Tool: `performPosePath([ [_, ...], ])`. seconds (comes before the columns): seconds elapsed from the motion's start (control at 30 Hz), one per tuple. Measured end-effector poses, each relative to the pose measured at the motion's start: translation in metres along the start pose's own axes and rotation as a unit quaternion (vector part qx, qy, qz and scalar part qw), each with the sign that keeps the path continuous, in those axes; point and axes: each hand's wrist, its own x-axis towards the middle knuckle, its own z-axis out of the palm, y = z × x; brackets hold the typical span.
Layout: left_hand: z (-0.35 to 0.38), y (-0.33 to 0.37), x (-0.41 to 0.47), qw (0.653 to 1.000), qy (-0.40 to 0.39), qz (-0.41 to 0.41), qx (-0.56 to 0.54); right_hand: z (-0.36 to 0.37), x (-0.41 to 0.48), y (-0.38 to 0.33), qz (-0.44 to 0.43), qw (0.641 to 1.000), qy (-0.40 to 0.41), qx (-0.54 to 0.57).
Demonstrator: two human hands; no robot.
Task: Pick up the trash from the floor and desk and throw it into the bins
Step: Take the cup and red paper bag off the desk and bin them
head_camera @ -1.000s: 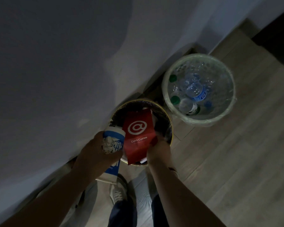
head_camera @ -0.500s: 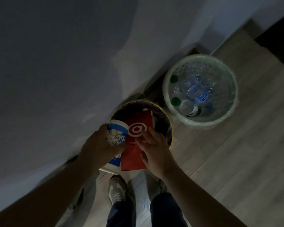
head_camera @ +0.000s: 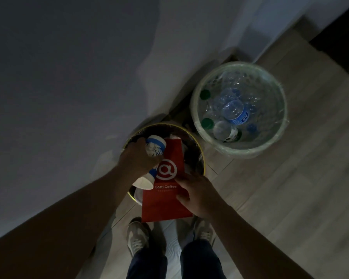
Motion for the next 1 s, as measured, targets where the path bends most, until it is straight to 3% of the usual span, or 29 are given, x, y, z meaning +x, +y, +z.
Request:
performPosePath([
  [0.17, -0.005, 0.018, 0.003, 0.993, 0.043, 0.080, 0.075, 0.000, -0.005, 0.002, 0.002, 1.000, 0.019, 0.004],
  [0.37, 0.010, 0.011, -0.001, 0.967, 0.020, 0.155, 0.199, 0.006, -0.002, 0.002, 0.018, 1.000, 0.016, 0.003],
  [0.63, 0.014, 0.011, 0.021, 0.929, 0.009, 0.120, 0.350, 0.001, -0.005, -0.001, 0.025, 0.999, 0.014, 0.022],
  [0.73, 0.005, 0.020, 0.018, 0.931, 0.004, 0.118, 0.345, -0.004, -0.004, -0.002, 0.032, 0.999, 0.022, 0.034],
  [0.9, -0.021, 0.031, -0.010, 0.917, 0.056, 0.180, 0.350, -0.022, -0.019, -0.006, 0.051, 0.997, 0.048, 0.030],
  [1.0, -0.042, 0.042, -0.038, 0.919, 0.040, 0.181, 0.348, -0.042, -0.037, -0.012, 0.064, 0.996, 0.059, 0.016],
])
